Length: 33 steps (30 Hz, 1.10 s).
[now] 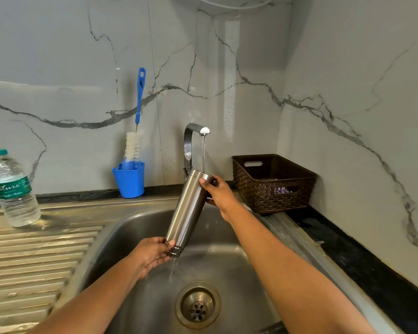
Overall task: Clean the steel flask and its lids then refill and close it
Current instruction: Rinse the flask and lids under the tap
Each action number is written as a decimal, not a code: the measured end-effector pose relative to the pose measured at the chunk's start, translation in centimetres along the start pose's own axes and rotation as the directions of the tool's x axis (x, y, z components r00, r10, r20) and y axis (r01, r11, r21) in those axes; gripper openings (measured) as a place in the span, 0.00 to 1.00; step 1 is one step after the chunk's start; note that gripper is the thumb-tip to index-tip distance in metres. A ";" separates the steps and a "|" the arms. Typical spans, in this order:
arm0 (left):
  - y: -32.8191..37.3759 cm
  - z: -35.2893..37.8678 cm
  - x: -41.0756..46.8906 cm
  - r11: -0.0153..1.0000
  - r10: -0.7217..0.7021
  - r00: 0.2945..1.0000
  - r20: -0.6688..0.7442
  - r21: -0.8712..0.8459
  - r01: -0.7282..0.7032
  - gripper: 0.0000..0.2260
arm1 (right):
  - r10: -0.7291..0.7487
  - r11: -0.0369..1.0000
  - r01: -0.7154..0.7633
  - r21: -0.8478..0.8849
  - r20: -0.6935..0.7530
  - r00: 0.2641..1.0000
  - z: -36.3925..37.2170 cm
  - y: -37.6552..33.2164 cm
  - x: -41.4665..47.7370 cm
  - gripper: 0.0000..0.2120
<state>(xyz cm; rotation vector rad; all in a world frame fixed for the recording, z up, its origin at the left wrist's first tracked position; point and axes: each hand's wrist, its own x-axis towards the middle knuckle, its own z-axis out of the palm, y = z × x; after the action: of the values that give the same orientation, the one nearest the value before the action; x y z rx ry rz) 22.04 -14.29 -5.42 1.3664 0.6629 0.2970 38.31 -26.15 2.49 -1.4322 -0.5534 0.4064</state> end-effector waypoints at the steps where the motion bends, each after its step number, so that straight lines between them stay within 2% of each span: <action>1: 0.0 0.0 0.0 1.000 0.012 1.000 -0.010 0.007 -0.012 0.04 | -0.006 1.000 0.006 0.003 0.001 1.000 -0.1 0.0 -0.1 0.26; 6: -0.2 -0.7 0.2 0.997 0.082 0.993 -0.083 0.014 -0.082 0.06 | -0.027 1.000 0.027 -0.007 0.004 1.000 -0.3 0.2 -0.5 0.31; 12: -0.3 -0.6 0.5 0.988 0.149 0.981 -0.121 0.063 -0.142 0.12 | -0.029 0.999 0.028 0.031 0.019 0.999 -0.7 0.1 -0.8 0.31; 14: -0.4 -0.6 0.6 0.980 0.177 0.977 -0.118 0.115 -0.164 0.15 | -0.024 0.999 0.024 0.047 0.009 1.000 -1.2 0.2 -0.8 0.30; 18: -0.3 -0.7 0.7 0.911 0.281 0.951 -0.127 0.348 -0.222 0.17 | 0.057 0.996 -0.056 0.065 -0.019 0.998 -2.0 0.6 -0.9 0.29; 20: -0.3 -0.9 0.8 0.889 0.301 0.946 -0.123 0.394 -0.232 0.17 | 0.079 0.992 -0.073 0.107 -0.054 0.995 -2.0 0.6 -0.9 0.28; 22: -0.4 -1.2 0.9 0.931 0.262 0.956 -0.136 0.296 -0.213 0.17 | 0.071 0.989 -0.060 0.135 -0.083 0.994 -1.9 0.4 -1.0 0.27; 24: -0.2 -1.5 0.7 0.986 0.152 0.976 -0.159 0.091 -0.139 0.15 | 0.066 0.985 -0.049 0.166 -0.096 0.993 -1.7 0.3 -1.0 0.28; 27: 0.4 -1.5 0.2 0.993 -0.034 0.997 -0.076 -0.119 0.025 0.16 | 0.102 0.962 -0.067 0.264 -0.120 0.988 -1.5 0.4 -0.9 0.28; 29: 1.0 -1.2 -0.3 0.975 -0.055 0.998 -0.011 -0.215 0.051 0.17 | 0.119 0.948 -0.077 0.307 -0.121 0.986 -1.7 0.4 -0.8 0.27; 33: 1.6 -0.9 -0.8 0.951 -0.018 1.000 -0.026 -0.309 0.009 0.15 | 0.174 0.932 -0.129 0.339 -0.107 0.979 -1.9 0.2 -0.5 0.26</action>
<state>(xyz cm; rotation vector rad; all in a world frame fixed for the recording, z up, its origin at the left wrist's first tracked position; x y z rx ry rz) 21.17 -13.75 -3.76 1.0590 0.6198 0.3927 38.97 -27.96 2.15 -1.1694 -0.2488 0.4962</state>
